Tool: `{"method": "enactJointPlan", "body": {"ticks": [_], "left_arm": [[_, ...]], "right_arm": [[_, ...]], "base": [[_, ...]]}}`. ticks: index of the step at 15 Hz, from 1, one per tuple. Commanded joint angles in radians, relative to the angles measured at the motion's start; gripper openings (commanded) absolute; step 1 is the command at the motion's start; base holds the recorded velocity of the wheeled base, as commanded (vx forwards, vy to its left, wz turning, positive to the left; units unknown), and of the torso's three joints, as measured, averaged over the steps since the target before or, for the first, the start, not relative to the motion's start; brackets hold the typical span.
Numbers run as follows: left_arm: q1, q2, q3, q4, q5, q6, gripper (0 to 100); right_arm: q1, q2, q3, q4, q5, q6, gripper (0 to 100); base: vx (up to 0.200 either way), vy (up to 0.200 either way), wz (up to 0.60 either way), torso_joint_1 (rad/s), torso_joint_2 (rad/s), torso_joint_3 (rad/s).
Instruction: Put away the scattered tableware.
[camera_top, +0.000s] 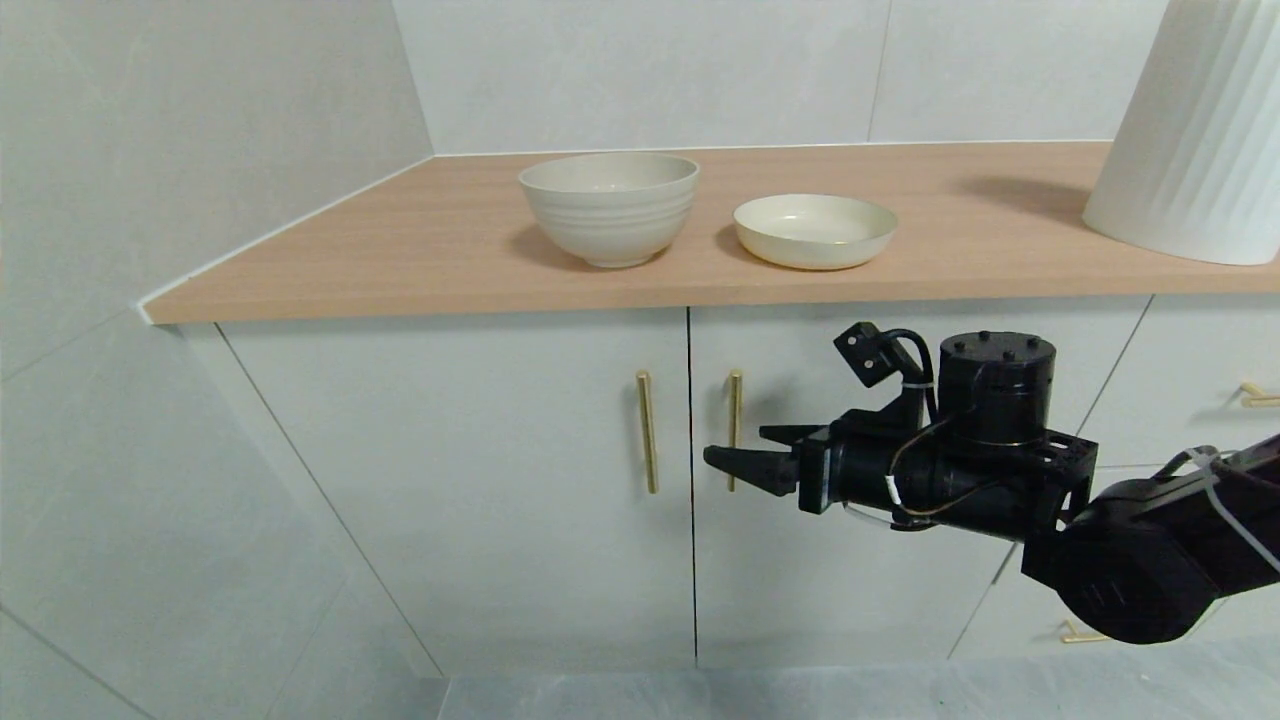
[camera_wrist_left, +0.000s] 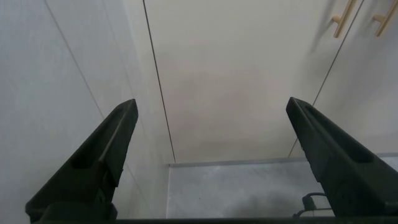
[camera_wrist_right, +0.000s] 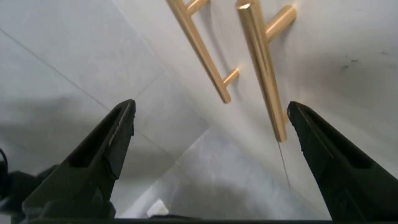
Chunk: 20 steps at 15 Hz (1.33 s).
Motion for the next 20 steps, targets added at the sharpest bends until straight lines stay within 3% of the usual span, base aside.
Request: {"method": "enactJointPlan", "body": {"ticks": [1, 9, 20], "left_arm": [[0.0, 0.0, 0.0, 0.0, 0.0, -0.001, 100], [0.0, 0.0, 0.0, 0.0, 0.0, -0.002, 100], [0.0, 0.0, 0.0, 0.0, 0.0, -0.002, 100]], "right_arm": [[0.001, 0.048, 0.001, -0.041, -0.001, 0.01, 100], [0.028, 0.147, -0.027, -0.162, -0.045, 0.068, 100], [0.06, 0.141, -0.028, -0.165, -0.053, 0.108, 100]], "base": [[0.0, 0.0, 0.0, 0.0, 0.0, 0.0], [0.0, 0.0, 0.0, 0.0, 0.0, 0.0], [0.0, 0.0, 0.0, 0.0, 0.0, 0.0]]}}
